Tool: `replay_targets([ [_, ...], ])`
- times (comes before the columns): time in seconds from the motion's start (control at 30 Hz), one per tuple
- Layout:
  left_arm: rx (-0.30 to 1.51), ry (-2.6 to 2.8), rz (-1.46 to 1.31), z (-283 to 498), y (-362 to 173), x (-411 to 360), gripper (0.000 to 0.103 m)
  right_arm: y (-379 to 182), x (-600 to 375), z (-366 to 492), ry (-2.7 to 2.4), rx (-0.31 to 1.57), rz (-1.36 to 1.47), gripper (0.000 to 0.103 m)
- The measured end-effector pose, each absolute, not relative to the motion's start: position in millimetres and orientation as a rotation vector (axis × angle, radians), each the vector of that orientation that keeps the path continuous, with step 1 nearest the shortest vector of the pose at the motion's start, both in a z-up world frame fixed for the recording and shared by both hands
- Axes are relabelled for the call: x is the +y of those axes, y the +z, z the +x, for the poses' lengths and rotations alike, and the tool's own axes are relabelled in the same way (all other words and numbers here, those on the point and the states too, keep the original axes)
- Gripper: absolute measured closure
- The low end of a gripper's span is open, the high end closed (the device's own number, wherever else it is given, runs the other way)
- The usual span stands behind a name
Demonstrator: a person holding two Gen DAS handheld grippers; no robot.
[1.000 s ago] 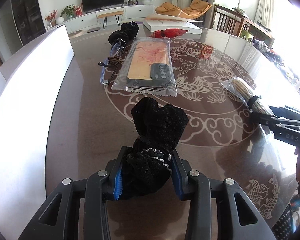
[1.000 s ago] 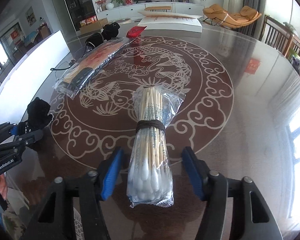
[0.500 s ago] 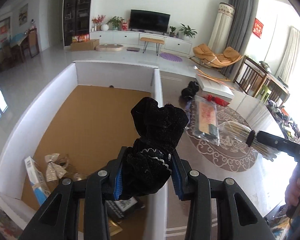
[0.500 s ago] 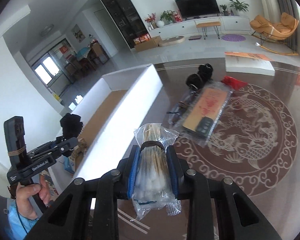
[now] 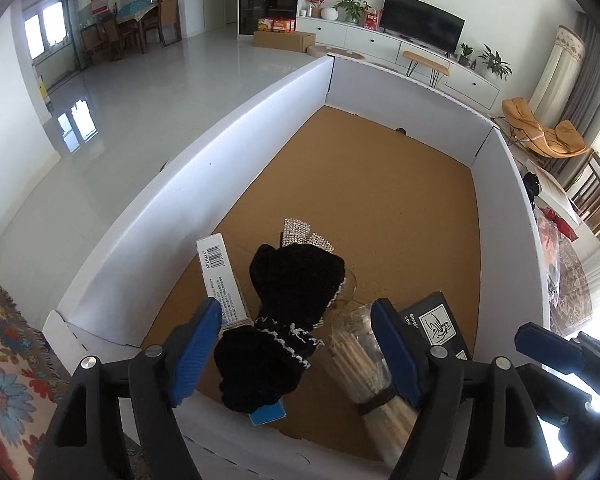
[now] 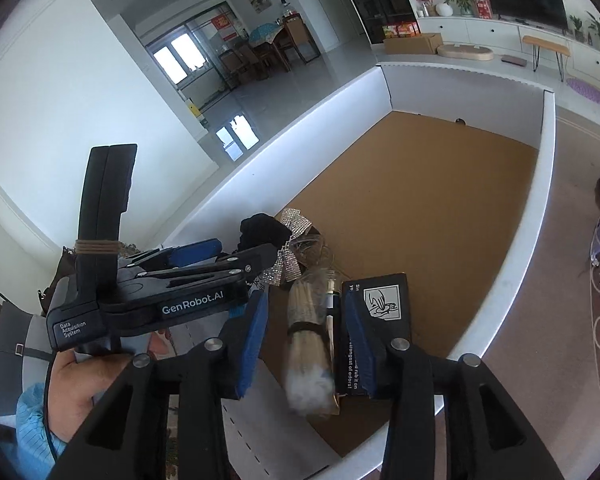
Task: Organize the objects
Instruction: 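Carry the pouch and swab bundle into the white-walled bin and open both tools, then grasp the blue-framed glasses by the brown cord with the left tool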
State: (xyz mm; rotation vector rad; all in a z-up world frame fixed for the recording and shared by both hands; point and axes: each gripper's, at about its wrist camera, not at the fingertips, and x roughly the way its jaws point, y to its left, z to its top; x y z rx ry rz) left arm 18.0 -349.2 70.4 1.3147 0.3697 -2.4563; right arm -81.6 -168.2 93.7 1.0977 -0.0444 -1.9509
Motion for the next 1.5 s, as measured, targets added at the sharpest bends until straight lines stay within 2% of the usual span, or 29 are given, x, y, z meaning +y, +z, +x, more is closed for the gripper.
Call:
replay_targets([
  [0.07,0.362,-2.482,1.29,22.0,76.3,-340.2,0.027,103.3,-131.9,-81.6,-2.031,-0.066,1.018,0.031],
  [0.1,0.36,-2.509,1.274,23.9,81.3,-331.8,0.027,107.4,-111.2,-81.6,-2.087,-0.068,0.974,0.026],
  [0.17,0.354,-2.579,1.246,26.7,92.2,-310.0,0.027,109.0,-64.2,-84.5,-2.225,-0.057,0.905,0.006],
  [0.23,0.344,-2.671,1.233,29.1,103.6,-277.7,0.027,99.7,-14.5,-91.2,-2.368,-0.018,0.896,0.002],
  [0.37,0.304,-2.887,1.268,30.5,121.0,-196.4,0.027,53.5,86.0,-114.7,-2.609,0.124,1.064,0.002],
  [0.47,0.235,-3.013,1.346,29.4,116.9,-128.9,0.018,25.2,153.5,-119.4,-2.716,0.146,1.179,0.002],
  [0.5,0.215,-3.039,1.386,29.7,109.7,-108.1,0.014,19.1,169.9,-119.2,-2.729,0.127,1.217,0.002],
  [0.67,0.111,-2.998,1.601,13.8,47.0,-35.5,0.014,5.5,211.2,-109.8,-2.755,0.08,1.292,0.002],
  [0.87,0.083,-2.883,1.634,-15.5,-4.6,-27.9,0.014,3.0,209.5,-115.2,-2.742,0.08,1.288,0.002],
  [1.13,0.036,-2.817,1.535,-54.1,-7.4,-51.6,0.014,-12.0,194.1,-124.2,-2.717,0.172,1.36,0.002],
  [1.37,0.115,-2.785,1.506,-110.9,-0.3,-66.5,0.014,-14.0,198.1,-124.9,-2.702,0.129,1.369,0.002],
  [1.5,0.084,-2.821,1.47,-154.6,17.0,-61.6,0.014,-14.1,198.2,-125.0,-2.697,0.117,1.372,0.002],
])
